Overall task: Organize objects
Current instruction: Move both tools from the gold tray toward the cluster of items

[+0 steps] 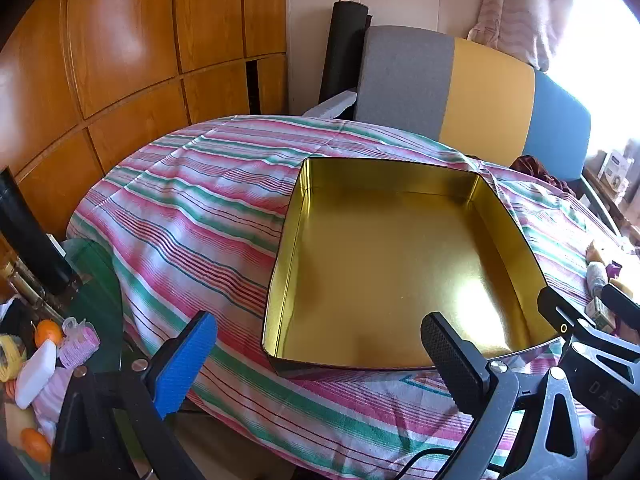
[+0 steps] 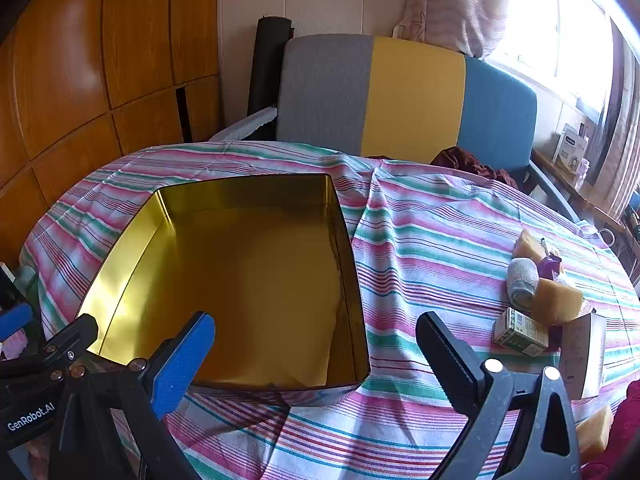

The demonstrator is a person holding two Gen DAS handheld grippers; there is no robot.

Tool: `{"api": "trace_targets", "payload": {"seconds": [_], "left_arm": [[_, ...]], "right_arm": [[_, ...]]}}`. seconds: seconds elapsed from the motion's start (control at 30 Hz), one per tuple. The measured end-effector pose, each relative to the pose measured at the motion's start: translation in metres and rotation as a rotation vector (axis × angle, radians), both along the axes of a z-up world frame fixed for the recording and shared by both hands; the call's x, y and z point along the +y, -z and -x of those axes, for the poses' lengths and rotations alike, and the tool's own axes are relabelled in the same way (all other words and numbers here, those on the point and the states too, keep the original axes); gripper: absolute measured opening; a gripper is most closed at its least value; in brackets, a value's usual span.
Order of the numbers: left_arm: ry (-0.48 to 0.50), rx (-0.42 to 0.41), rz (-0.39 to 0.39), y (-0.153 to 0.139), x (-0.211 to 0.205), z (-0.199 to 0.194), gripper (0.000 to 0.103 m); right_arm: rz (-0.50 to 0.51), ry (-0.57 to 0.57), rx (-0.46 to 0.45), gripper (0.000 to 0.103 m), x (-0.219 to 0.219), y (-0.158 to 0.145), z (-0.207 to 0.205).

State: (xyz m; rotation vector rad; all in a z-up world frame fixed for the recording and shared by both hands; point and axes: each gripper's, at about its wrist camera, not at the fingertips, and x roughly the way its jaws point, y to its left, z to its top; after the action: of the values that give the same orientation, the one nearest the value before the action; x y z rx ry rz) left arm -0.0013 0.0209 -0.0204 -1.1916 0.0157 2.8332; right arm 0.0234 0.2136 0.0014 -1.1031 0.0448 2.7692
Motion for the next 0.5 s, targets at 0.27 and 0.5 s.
{"api": "trace_targets", "payload": {"seconds": [0.27, 0.5], "left_arm": [[0.003, 0.008, -0.002, -0.004, -0.001, -0.001, 0.103], [0.006, 0.021, -0.004, -0.008, -0.001, -0.003, 0.103]], "right_arm": [[-0.017, -0.005, 0.013, 0.103, -0.002, -0.005, -0.005], [-0.008, -0.008, 0.032, 0.103, -0.002, -0.011, -0.01]]}}
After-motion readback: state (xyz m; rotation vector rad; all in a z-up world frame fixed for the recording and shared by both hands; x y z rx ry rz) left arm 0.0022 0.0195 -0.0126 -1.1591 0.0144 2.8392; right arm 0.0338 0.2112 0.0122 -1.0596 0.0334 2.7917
